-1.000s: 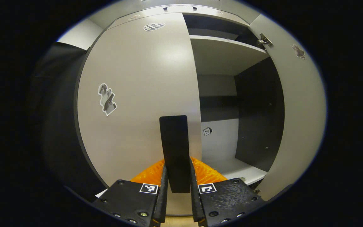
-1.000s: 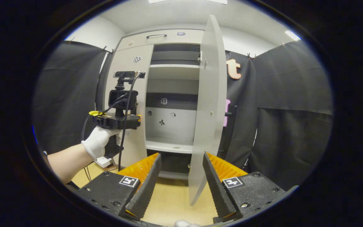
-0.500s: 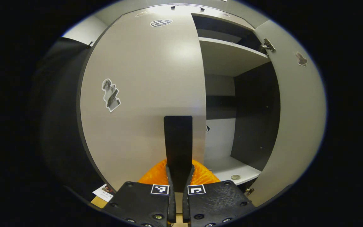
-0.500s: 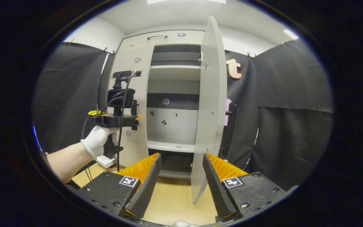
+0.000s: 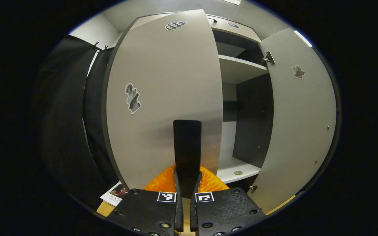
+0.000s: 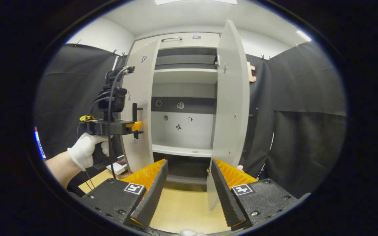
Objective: Open the right door of the double-door shoe cabinet with the right hand, and open the left door with the left hand.
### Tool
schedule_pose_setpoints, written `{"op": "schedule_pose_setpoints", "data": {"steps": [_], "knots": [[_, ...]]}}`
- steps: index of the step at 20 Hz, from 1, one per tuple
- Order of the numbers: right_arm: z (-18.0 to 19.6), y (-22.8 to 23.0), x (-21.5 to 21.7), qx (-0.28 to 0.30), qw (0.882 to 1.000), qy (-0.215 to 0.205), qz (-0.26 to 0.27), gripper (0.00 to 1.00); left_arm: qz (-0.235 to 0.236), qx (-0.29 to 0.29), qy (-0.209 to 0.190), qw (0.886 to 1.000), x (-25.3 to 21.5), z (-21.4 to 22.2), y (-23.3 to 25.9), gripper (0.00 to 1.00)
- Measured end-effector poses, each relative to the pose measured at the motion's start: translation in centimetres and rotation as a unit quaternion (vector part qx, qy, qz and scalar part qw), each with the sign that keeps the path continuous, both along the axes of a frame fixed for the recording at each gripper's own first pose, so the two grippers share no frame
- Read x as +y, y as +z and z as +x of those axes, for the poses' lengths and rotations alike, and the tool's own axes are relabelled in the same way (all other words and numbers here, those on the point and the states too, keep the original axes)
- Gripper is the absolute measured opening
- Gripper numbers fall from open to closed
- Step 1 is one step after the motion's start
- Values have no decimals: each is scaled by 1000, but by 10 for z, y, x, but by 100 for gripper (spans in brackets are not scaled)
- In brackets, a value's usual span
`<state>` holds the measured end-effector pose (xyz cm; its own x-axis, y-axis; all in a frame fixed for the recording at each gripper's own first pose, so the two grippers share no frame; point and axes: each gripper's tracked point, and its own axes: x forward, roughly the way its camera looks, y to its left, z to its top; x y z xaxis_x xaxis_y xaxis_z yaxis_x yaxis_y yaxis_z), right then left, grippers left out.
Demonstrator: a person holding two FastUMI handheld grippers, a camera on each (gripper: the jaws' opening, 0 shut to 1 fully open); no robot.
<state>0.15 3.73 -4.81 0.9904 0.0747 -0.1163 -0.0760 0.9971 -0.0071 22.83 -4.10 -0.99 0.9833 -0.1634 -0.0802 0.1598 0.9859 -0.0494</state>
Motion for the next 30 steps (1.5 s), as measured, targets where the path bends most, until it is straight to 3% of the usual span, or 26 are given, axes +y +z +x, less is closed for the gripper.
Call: {"op": "schedule_pose_setpoints", "data": {"steps": [7, 12, 13, 14, 18, 21, 23, 30], "knots": [[-12, -6, 28, 4, 1000, 11, 2, 83, 10, -1, 16, 1000, 49, -49, -1, 6], [-18, -6, 45, 4, 1000, 18, 1, 86, 25, -9, 51, 998, 106, -73, -3, 6], [-20, -5, 49, 3, 1000, 20, 1, 83, 26, -2, 52, 998, 115, -74, -6, 13], [-21, -5, 52, 3, 1000, 24, 1, 83, 24, -7, 56, 998, 122, -76, -6, 0], [-25, -7, 66, 3, 999, 34, -1, 83, 48, -11, 74, 996, 156, -79, -8, 0], [-28, -7, 71, 3, 999, 37, -1, 86, 37, -16, 94, 995, 188, -80, -9, 0], [-28, -7, 74, 3, 999, 38, -1, 86, -1, -12, 79, 997, 193, -78, -11, 0], [-29, -2, 73, 3, 1000, 22, -4, 86, 10, -21, 59, 998, 203, -76, -13, 0]]}}
